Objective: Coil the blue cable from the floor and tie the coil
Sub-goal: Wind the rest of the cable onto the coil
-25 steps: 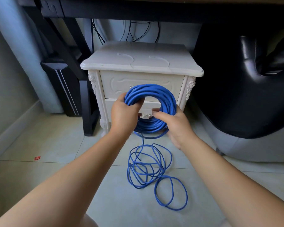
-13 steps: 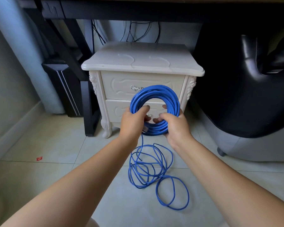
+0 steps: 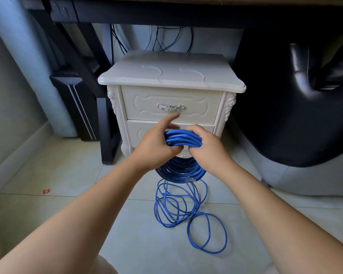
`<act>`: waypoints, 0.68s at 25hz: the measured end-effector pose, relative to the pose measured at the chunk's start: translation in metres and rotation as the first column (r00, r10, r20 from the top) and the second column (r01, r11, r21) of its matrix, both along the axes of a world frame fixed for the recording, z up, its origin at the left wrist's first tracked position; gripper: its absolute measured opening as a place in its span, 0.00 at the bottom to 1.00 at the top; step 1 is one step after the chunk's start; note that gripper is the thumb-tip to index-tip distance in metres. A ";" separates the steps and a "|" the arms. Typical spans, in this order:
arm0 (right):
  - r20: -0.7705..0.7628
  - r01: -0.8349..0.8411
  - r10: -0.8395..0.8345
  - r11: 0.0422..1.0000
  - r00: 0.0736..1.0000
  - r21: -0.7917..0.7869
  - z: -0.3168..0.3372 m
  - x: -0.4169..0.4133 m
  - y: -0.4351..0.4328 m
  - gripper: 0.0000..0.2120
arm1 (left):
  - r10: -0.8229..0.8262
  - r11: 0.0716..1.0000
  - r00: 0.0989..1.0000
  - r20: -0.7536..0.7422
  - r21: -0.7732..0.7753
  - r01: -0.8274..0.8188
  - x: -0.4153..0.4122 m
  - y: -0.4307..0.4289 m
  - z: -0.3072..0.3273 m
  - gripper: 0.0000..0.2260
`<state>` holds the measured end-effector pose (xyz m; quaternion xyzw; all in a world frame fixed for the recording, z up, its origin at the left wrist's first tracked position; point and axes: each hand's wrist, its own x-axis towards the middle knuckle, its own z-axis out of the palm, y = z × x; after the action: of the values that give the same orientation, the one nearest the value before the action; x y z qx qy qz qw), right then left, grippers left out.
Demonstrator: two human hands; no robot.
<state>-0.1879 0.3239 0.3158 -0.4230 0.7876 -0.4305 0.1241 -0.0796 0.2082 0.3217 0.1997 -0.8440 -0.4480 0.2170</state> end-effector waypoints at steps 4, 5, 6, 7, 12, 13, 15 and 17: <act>-0.011 0.024 -0.024 1.000 1.000 -0.008 -0.004 -0.001 -0.002 0.20 | 0.105 0.991 0.992 0.074 -0.086 -0.098 -0.002 0.002 0.002 0.10; 0.023 0.061 -0.060 0.998 0.998 -0.031 -0.003 0.000 -0.003 0.21 | 0.121 0.992 0.991 0.056 -0.047 -0.118 -0.003 0.003 0.003 0.09; 0.074 0.096 -0.091 0.993 0.993 -0.066 -0.001 0.002 -0.003 0.23 | 0.132 0.991 0.991 0.038 -0.008 -0.132 -0.004 0.003 0.004 0.09; 0.131 0.122 -0.108 0.987 0.985 -0.102 0.001 0.002 -0.003 0.25 | 0.142 0.990 0.990 0.017 0.025 -0.142 -0.004 0.004 0.005 0.08; 0.494 0.153 -0.032 0.966 0.869 -0.207 0.004 0.000 0.000 0.19 | 0.251 0.918 0.963 -0.100 0.339 -0.204 -0.003 0.005 0.010 0.07; 0.619 0.184 0.002 0.954 0.785 -0.236 0.002 0.000 -0.001 0.19 | 0.299 0.879 0.946 -0.122 0.422 -0.223 -0.004 0.004 0.011 0.07; 0.797 0.231 0.104 0.928 0.595 -0.293 -0.004 0.000 -0.003 0.19 | 0.397 0.786 0.906 -0.147 0.563 -0.253 -0.006 0.003 0.012 0.06; 0.853 0.203 0.191 0.924 0.485 -0.323 -0.008 0.003 -0.004 0.30 | 0.483 0.682 0.865 -0.136 0.678 -0.274 -0.008 0.004 0.010 0.06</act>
<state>-0.1850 0.3195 0.3082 -0.1580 0.5160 -0.7296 0.4201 -0.0875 0.2120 0.3315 0.3619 -0.5360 -0.6766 0.3521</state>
